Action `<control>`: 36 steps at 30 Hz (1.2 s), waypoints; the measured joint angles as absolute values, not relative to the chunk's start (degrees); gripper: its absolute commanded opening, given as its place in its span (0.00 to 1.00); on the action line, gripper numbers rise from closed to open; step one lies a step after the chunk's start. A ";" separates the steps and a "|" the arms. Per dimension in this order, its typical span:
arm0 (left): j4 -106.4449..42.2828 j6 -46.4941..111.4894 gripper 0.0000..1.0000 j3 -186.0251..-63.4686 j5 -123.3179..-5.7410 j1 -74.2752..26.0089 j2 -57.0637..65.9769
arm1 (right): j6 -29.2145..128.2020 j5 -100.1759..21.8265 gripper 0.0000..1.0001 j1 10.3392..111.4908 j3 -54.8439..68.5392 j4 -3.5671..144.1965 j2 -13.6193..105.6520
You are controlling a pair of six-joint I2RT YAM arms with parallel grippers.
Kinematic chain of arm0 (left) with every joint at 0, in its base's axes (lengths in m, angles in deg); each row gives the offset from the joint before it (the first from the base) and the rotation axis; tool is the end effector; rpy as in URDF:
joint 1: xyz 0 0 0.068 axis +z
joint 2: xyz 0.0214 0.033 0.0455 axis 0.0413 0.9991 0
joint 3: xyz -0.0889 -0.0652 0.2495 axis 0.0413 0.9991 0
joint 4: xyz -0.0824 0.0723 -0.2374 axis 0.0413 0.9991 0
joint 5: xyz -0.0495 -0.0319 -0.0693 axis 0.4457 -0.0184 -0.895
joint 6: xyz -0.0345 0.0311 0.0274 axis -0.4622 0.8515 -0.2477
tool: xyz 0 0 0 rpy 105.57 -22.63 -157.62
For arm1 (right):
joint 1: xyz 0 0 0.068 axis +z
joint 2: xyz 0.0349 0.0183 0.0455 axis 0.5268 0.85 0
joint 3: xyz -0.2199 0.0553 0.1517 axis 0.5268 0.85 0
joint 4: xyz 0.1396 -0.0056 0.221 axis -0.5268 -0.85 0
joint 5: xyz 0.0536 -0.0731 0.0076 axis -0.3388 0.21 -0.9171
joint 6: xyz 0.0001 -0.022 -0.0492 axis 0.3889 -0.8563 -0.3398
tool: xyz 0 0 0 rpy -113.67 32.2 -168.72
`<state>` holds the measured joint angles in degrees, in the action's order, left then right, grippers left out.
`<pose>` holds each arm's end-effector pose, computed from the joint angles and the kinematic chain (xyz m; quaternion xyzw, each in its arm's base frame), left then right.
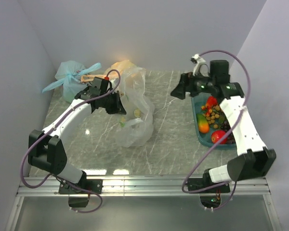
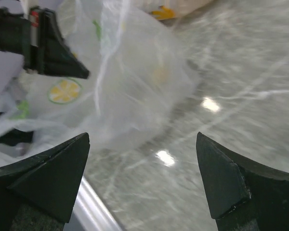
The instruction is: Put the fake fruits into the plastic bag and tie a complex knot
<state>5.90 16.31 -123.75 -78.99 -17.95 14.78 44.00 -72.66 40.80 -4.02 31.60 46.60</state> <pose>0.2960 -0.1243 0.2909 0.0065 0.9249 -0.3045 0.2275 0.2967 0.0707 0.3980 -0.2188 0.8156 0.3488 0.4064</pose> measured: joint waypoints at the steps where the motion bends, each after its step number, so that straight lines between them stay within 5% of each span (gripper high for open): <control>1: 5.92 16.13 0.00 -124.41 -79.16 -17.93 15.20 | 42.49 -71.61 0.98 39.75 -3.62 30.88 45.21; 9: 7.19 18.10 0.01 -130.44 -78.57 -18.98 16.69 | 33.51 -58.25 0.94 29.18 2.74 22.57 42.32; 12: 7.76 19.48 0.01 -132.26 -77.92 -19.17 17.56 | 32.20 -54.60 0.79 24.43 3.33 20.65 45.93; 17: 8.24 21.25 0.00 -132.63 -76.54 -19.68 18.15 | 28.35 -51.00 0.72 20.30 4.29 18.49 52.94; 36: 8.68 23.81 0.01 -132.76 -75.40 -20.22 19.94 | 27.08 -45.05 0.81 20.67 17.84 26.38 61.88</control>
<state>8.68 23.81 -132.76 -75.40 -20.22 19.94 27.08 -45.05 20.67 17.84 26.38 61.88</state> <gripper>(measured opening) 0.013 0.810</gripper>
